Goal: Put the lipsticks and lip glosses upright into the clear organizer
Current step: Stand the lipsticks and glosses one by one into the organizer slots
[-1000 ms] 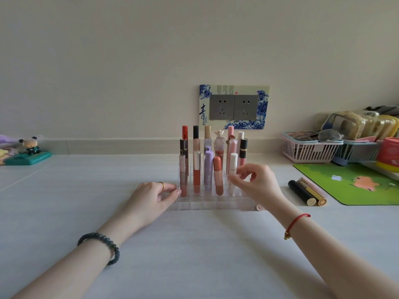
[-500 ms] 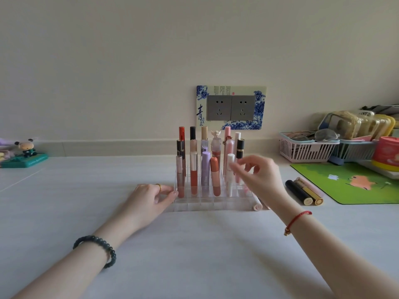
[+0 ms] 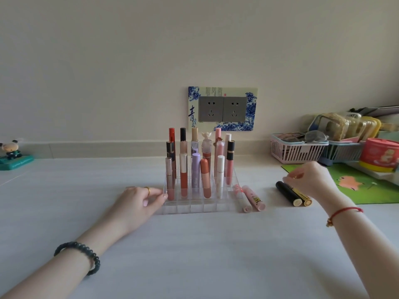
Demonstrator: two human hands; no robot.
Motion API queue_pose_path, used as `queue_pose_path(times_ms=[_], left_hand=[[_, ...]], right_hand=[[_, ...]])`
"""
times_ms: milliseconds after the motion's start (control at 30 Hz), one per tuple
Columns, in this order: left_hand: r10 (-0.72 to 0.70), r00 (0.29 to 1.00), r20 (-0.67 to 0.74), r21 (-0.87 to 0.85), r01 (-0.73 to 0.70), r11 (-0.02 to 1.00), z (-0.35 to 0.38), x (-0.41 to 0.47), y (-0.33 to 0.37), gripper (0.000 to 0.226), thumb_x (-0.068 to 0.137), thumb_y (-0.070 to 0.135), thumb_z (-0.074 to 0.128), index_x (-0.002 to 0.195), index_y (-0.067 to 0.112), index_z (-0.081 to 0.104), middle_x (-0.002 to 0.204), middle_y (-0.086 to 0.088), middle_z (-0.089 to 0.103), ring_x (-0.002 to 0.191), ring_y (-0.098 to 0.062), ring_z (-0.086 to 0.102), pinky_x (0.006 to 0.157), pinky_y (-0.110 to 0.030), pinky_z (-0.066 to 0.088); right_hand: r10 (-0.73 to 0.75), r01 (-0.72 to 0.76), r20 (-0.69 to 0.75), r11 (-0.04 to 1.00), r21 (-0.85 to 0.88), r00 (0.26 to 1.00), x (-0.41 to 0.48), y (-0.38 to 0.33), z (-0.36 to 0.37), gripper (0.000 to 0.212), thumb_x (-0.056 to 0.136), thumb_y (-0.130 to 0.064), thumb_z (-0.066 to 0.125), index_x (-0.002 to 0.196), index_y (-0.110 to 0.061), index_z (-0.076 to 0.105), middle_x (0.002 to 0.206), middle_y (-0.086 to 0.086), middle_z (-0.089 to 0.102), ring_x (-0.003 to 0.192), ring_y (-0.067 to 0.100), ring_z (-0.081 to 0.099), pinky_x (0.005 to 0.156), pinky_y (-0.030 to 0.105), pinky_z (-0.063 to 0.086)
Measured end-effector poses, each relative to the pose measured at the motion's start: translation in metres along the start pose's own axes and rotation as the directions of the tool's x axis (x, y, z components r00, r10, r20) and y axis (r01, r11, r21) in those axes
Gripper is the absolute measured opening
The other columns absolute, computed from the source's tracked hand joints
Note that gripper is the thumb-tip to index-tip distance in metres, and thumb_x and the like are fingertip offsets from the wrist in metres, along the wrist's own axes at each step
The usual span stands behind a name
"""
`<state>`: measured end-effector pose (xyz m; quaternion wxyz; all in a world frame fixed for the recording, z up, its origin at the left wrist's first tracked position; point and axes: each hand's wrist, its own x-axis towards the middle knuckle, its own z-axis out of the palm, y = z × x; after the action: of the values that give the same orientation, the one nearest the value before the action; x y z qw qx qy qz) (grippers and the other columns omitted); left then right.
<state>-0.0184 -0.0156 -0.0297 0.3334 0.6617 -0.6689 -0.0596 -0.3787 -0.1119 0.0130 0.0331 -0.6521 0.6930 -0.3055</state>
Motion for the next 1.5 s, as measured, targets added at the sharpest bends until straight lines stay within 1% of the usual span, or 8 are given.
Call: queue_pose_path(times_ms=[200, 433, 500, 700, 900, 1067, 1333, 1500], left_hand=[[0.013, 0.999, -0.029, -0.001, -0.013, 1.0, 0.001, -0.001, 0.003, 0.029, 0.085, 0.036, 0.057, 0.1, 0.015, 0.071, 0.105, 0.001, 0.071, 0.096, -0.017, 0.064, 0.08, -0.023, 0.043], [0.001, 1.0, -0.01, -0.026, -0.001, 1.0, -0.001, -0.003, 0.006, 0.043, 0.08, 0.05, 0.053, 0.101, 0.017, 0.071, 0.108, 0.001, 0.07, 0.101, -0.016, 0.063, 0.089, -0.027, 0.045], [0.01, 1.0, -0.013, -0.028, -0.01, 1.0, -0.001, -0.004, 0.006, 0.038, 0.083, 0.046, 0.055, 0.101, 0.016, 0.071, 0.109, 0.0, 0.07, 0.101, -0.016, 0.063, 0.089, -0.027, 0.045], [0.028, 0.999, -0.043, -0.009, -0.029, 1.0, 0.001, -0.002, 0.002, 0.036, 0.084, 0.043, 0.057, 0.104, 0.016, 0.069, 0.105, -0.002, 0.071, 0.096, -0.016, 0.064, 0.087, -0.026, 0.046], [0.036, 0.999, -0.03, -0.001, -0.036, 0.999, 0.001, 0.001, -0.006, 0.07, 0.063, 0.074, 0.033, 0.094, 0.024, 0.071, 0.07, -0.011, 0.067, 0.064, -0.014, 0.054, 0.065, -0.025, 0.042], [0.07, 0.996, -0.056, 0.014, -0.069, 0.998, 0.002, 0.002, -0.007, 0.066, 0.066, 0.071, 0.033, 0.091, 0.024, 0.072, 0.073, -0.005, 0.07, 0.068, -0.016, 0.057, 0.07, -0.026, 0.045], [0.109, 0.99, -0.088, 0.051, -0.105, 0.993, 0.0, -0.001, 0.002, 0.044, 0.08, 0.055, 0.047, 0.087, 0.02, 0.071, 0.046, 0.009, 0.03, 0.047, -0.005, 0.032, 0.051, -0.018, 0.031], [0.102, 0.991, -0.085, 0.034, -0.099, 0.994, 0.0, -0.002, 0.003, 0.032, 0.085, 0.046, 0.055, 0.085, 0.018, 0.071, 0.043, 0.009, 0.022, 0.045, -0.005, 0.03, 0.051, -0.021, 0.029]], right_hand=[[0.088, -0.074, 0.098, 0.988, -0.137, 0.991, -0.001, 0.003, 0.012, 0.022, 0.074, -0.032, 0.068, 0.083, -0.013, 0.073, 0.084, 0.011, 0.065, 0.076, 0.026, 0.054, 0.062, 0.029, 0.047], [0.126, -0.088, 0.131, 0.96, -0.267, 0.983, -0.01, -0.011, 0.016, 0.036, 0.075, -0.03, 0.066, 0.062, -0.011, 0.038, 0.075, 0.006, 0.046, 0.077, 0.026, 0.048, 0.061, 0.029, 0.04], [0.123, -0.085, 0.129, 0.961, -0.265, 0.984, -0.011, -0.013, 0.017, 0.031, 0.075, -0.029, 0.066, 0.069, -0.007, 0.045, 0.07, 0.004, 0.044, 0.076, 0.026, 0.048, 0.06, 0.029, 0.041], [-0.063, 0.08, -0.116, 0.986, 0.148, 0.991, -0.011, -0.023, 0.005, 0.025, 0.076, -0.025, 0.064, 0.071, -0.002, 0.071, 0.062, 0.014, 0.064, 0.055, 0.023, 0.053, 0.052, 0.027, 0.042], [-0.166, 0.247, -0.183, 0.702, 0.668, 0.969, -0.035, -0.068, 0.0, 0.008, 0.079, -0.017, 0.065, 0.086, -0.012, 0.065, 0.068, -0.002, 0.065, 0.051, -0.002, 0.061, 0.051, 0.009, 0.049], [-0.225, 0.256, -0.13, 0.744, 0.617, 0.966, -0.042, -0.077, 0.025, 0.011, 0.074, -0.011, 0.068, 0.085, -0.01, 0.065, 0.074, 0.004, 0.069, 0.067, 0.014, 0.066, 0.067, 0.025, 0.055], [-0.296, 0.312, -0.111, 0.816, 0.487, 0.949, -0.042, -0.077, 0.037, 0.016, 0.075, -0.016, 0.068, 0.089, -0.009, 0.07, 0.073, -0.004, 0.065, 0.063, 0.0, 0.059, 0.058, 0.005, 0.046], [-0.302, 0.307, -0.077, 0.866, 0.395, 0.95, -0.043, -0.078, 0.04, 0.018, 0.077, -0.025, 0.067, 0.09, -0.014, 0.069, 0.074, -0.006, 0.061, 0.061, 0.0, 0.05, 0.053, 0.01, 0.035]])
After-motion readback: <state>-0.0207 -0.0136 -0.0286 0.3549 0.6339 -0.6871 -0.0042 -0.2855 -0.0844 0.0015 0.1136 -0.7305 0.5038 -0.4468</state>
